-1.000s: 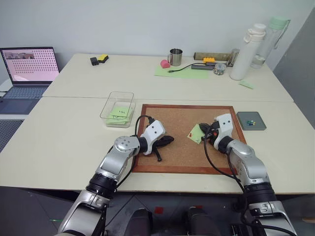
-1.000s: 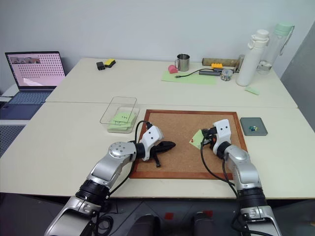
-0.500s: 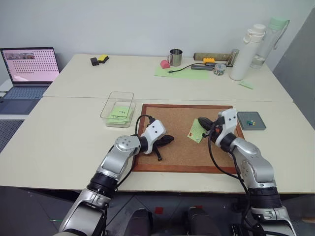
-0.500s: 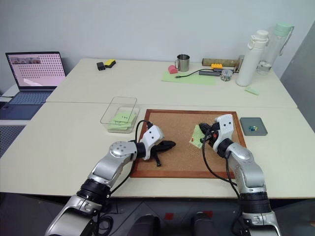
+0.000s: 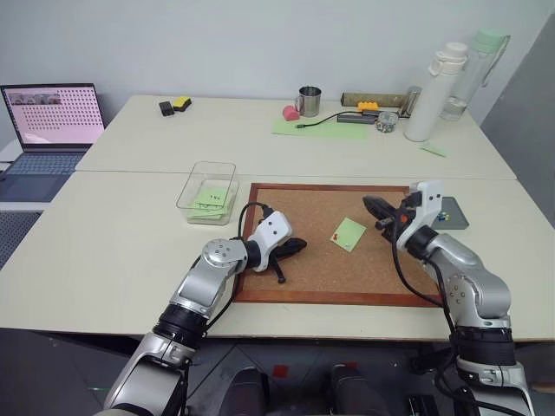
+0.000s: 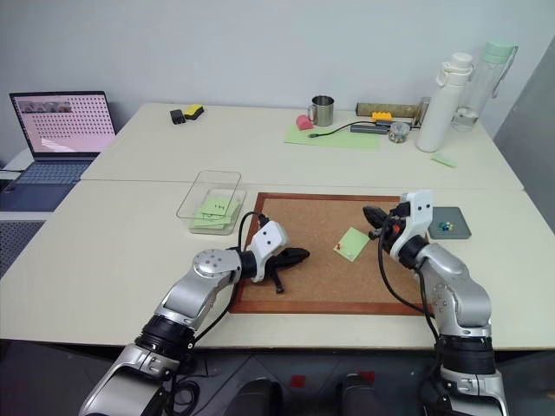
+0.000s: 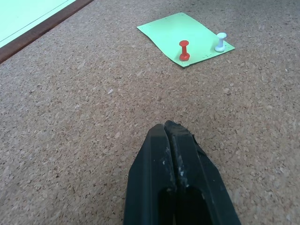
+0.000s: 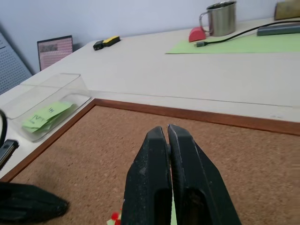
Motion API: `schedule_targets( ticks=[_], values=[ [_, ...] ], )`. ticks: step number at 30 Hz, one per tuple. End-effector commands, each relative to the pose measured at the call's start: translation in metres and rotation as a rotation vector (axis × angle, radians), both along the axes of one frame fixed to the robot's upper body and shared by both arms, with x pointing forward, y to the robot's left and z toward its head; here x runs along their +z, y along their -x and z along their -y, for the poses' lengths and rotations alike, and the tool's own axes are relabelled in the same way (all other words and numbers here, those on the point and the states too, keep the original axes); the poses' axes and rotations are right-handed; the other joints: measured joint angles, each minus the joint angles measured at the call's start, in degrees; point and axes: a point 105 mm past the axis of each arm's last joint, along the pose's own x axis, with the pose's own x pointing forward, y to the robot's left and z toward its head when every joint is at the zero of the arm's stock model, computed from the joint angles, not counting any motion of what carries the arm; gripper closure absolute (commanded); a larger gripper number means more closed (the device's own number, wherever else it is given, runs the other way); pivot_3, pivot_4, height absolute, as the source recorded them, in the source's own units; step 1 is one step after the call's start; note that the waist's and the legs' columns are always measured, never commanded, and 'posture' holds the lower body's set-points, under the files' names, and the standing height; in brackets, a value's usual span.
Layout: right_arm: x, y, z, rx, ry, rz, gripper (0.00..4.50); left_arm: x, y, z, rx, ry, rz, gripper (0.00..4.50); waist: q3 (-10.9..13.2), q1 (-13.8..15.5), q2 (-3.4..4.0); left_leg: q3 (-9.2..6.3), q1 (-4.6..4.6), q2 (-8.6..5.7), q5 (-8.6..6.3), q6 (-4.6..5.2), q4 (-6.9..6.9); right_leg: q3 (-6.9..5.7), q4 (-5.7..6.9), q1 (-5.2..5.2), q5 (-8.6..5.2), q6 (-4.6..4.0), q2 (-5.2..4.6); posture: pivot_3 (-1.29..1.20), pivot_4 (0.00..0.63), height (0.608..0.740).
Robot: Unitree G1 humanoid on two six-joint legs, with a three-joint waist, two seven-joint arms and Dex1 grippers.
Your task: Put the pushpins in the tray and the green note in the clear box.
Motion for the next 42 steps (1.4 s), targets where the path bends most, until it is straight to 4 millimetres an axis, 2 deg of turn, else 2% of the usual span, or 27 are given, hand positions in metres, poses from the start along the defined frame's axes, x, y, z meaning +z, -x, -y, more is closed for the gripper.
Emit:
schedule_targets(
  ticks=[1, 6, 9, 15, 16, 17, 22, 32, 35, 37, 42],
  values=[
    [0.012, -0.019, 0.078, -0.311, 0.113, 0.039, 4.46, -0.023, 0.001, -0.013, 0.06, -0.067, -0.061, 4.5, 0.0, 0.1, -0.01, 0.02, -0.01, -0.01, 0.0, 0.0, 0.0, -0.01, -0.02, 0.0, 0.01, 0.01, -0.02, 0.0, 0.15, 0.74],
    [0.004, -0.032, 0.118, -0.382, 0.152, 0.001, 4.46, -0.025, 0.003, -0.012, 0.058, -0.068, -0.064, 4.5, 0.0, -0.1, 0.07, 0.37, 0.02, 0.02, 0.0, 0.0, -0.09, 0.04, -0.05, -0.02, 0.0, -0.01, 0.03, 0.0, 0.15, 0.74],
    [-0.005, -0.037, 0.129, -0.388, 0.146, -0.042, 4.46, -0.025, 0.005, -0.014, 0.059, -0.068, -0.064, 4.5, 0.0, -0.2, 0.09, 0.48, 0.06, 0.03, 0.0, 0.01, -0.09, 0.11, -0.04, -0.02, 0.0, -0.01, 0.03, 0.0, 0.15, 0.74],
    [-0.019, -0.044, 0.132, -0.367, 0.098, -0.098, 4.46, -0.026, 0.009, -0.019, 0.063, -0.075, -0.067, 4.5, 0.0, -0.3, 0.09, 0.58, 0.06, 0.04, 0.0, 0.01, -0.09, 0.2, -0.06, -0.03, 0.0, 0.0, 0.02, 0.0, 0.15, 0.74],
    [-0.02, -0.045, 0.133, -0.372, 0.089, -0.1, 4.04, -0.027, 0.01, -0.019, 0.064, -0.076, -0.068, 4.5, 0.0, -0.3, 0.09, 0.57, 0.05, 0.06, 0.0, 0.01, -0.1, 0.19, -0.06, -0.03, 0.0, 0.0, 0.03, 0.0, 0.15, 0.74],
    [-0.02, -0.045, 0.134, -0.374, 0.083, -0.1, 3.98, -0.027, 0.011, -0.02, 0.065, -0.077, -0.068, 4.5, 0.0, -0.4, 0.09, 0.57, 0.05, 0.07, 0.0, 0.01, -0.11, 0.19, -0.06, -0.03, 0.0, 0.0, 0.03, 0.0, 0.15, 0.74],
    [-0.016, -0.046, 0.135, -0.364, 0.054, -0.074, 3.0, -0.028, 0.012, -0.021, 0.068, -0.079, -0.07, 4.5, 0.0, -0.5, 0.09, 0.58, 0.06, 0.08, 0.0, 0.01, -0.15, 0.19, -0.06, -0.05, 0.0, 0.0, 0.04, 0.0, 0.15, 0.74],
    [-0.008, -0.04, 0.137, -0.353, 0.06, -0.034, 3.0, -0.027, 0.011, -0.014, 0.049, -0.078, -0.067, 4.5, 0.0, -0.5, 0.1, 0.58, 0.05, 0.08, 0.0, 0.01, -0.15, 0.19, -0.06, -0.05, 0.0, 0.0, 0.04, 0.0, 0.15, 0.74],
    [0.0, -0.033, 0.121, -0.262, 0.096, 0.015, 3.0, -0.026, 0.009, -0.014, 0.047, -0.079, -0.064, 4.5, 0.0, -0.4, 0.09, 0.57, 0.04, 0.08, 0.0, 0.01, -0.15, 0.18, -0.06, -0.05, 0.0, 0.0, 0.03, 0.0, 0.15, 0.74],
    [-0.002, -0.014, 0.086, -0.073, 0.15, 0.032, 3.0, -0.026, 0.008, -0.014, 0.045, -0.081, -0.063, 4.5, 0.0, -0.3, 0.09, 0.55, 0.03, 0.08, 0.0, 0.01, -0.15, 0.16, -0.07, -0.06, 0.0, 0.0, 0.03, 0.0, 0.15, 0.74],
    [-0.009, 0.035, 0.02, 0.246, 0.14, 0.027, 3.0, -0.025, 0.007, -0.015, 0.038, -0.085, -0.063, 4.5, -0.1, -0.2, 0.2, 0.46, 0.01, 0.1, -0.01, 0.01, -0.16, 0.09, -0.04, -0.05, 0.0, 0.01, 0.05, 0.0, 0.15, 0.74]
  ],
)
